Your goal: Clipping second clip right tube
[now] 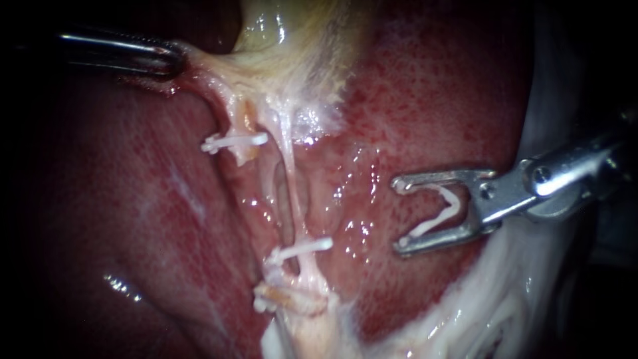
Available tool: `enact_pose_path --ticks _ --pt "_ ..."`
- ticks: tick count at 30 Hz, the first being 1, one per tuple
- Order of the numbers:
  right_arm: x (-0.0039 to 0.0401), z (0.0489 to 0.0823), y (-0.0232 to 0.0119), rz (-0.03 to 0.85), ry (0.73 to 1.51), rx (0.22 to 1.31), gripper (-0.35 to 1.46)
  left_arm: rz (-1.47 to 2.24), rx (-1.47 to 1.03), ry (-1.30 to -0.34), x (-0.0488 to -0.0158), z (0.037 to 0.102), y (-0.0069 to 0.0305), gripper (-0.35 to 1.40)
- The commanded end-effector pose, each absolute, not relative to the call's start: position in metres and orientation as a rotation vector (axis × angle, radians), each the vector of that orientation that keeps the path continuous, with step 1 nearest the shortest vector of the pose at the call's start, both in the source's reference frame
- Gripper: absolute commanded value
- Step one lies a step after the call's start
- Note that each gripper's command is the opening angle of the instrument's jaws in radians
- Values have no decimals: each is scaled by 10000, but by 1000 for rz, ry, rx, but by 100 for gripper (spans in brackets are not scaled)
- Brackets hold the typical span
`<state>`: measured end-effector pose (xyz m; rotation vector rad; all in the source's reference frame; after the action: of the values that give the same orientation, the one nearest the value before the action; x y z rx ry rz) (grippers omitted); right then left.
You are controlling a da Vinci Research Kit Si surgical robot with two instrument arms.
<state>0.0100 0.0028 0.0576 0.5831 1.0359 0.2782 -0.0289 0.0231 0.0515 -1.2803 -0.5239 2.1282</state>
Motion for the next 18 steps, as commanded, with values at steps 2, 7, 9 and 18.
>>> enact_pose_path --ticks 2,7,9,18 --pt "113 580 29 319 1029 612 50 2129 -1281 -523 -289 515 231 -35" --pt "139 598 27 367 1018 650 50 2129 -1280 -522 -290 515 230 -35" --pt "149 609 25 382 1014 669 50 2129 -1280 -522 -290 515 230 -35" --pt "174 650 16 445 1046 771 50 2129 -1280 -521 -290 515 230 -35"
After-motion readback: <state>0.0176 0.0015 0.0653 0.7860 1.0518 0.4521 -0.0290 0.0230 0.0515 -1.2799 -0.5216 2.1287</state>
